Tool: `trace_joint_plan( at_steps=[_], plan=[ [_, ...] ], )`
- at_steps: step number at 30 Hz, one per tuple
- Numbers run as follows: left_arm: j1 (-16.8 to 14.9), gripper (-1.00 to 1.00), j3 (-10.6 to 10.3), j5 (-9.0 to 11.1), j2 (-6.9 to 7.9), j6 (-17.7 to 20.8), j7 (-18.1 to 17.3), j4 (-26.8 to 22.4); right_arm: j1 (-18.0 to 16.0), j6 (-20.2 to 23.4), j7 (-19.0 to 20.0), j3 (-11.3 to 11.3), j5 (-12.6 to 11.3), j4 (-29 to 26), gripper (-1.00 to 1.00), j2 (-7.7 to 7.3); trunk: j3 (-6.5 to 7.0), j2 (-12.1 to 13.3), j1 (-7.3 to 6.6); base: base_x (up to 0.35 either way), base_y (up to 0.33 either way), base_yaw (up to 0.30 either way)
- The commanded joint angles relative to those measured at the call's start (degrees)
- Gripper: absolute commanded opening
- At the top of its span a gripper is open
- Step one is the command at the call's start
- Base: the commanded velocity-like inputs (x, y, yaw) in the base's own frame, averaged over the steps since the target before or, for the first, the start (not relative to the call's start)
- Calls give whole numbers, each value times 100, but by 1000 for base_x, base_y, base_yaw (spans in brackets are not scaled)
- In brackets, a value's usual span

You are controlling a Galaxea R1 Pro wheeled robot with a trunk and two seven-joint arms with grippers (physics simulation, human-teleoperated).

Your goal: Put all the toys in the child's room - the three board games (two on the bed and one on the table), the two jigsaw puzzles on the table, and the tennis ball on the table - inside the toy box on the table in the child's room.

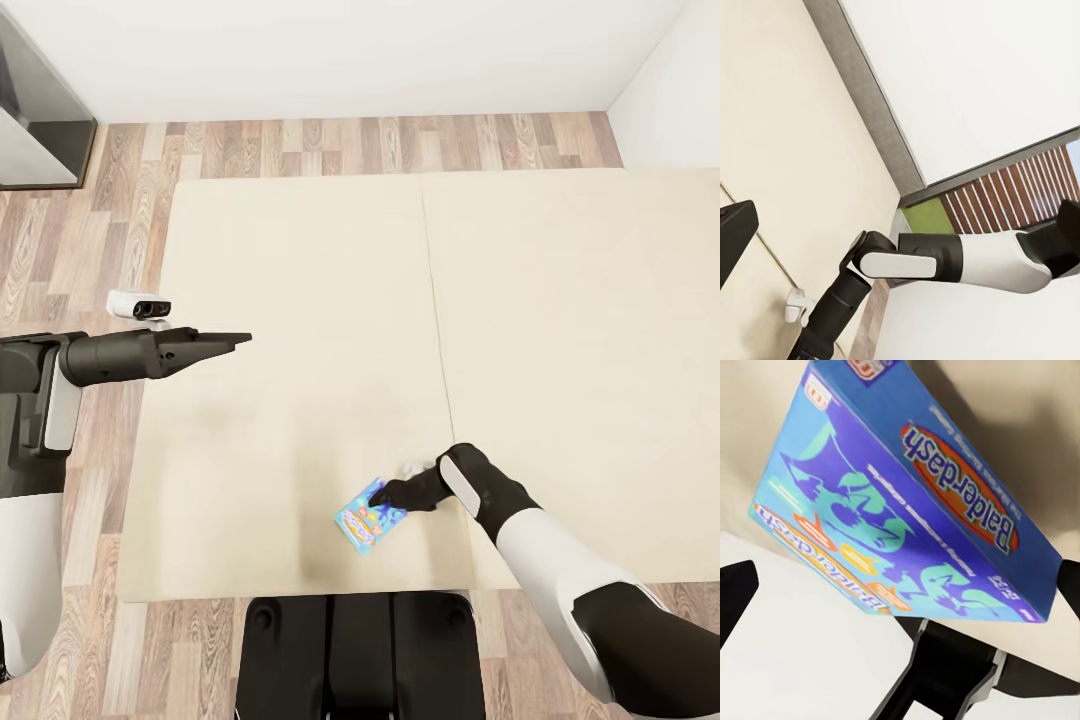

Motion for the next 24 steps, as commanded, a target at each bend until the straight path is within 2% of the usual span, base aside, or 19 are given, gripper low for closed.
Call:
trace_joint_plan(
  at_steps=[1,6,14,24],
  plan=[
    [-2,100,-1,1,1,62,-18,-1,-3,6,57,10,61,-7,100,0,-6,-9,3,0,0,0],
    [-2,100,2,1,6,60,-18,-1,-3,-30,55,8,61,-13,100,21,-6,-9,3,0,0,0],
    [-2,100,7,9,8,67,-18,-1,-3,-386,65,9,53,-15,100,45,-6,-9,3,0,0,0],
    [-2,100,8,7,8,65,-18,-1,-3,-440,66,9,60,-15,100,47,-6,-9,3,0,0,0]
  ],
)
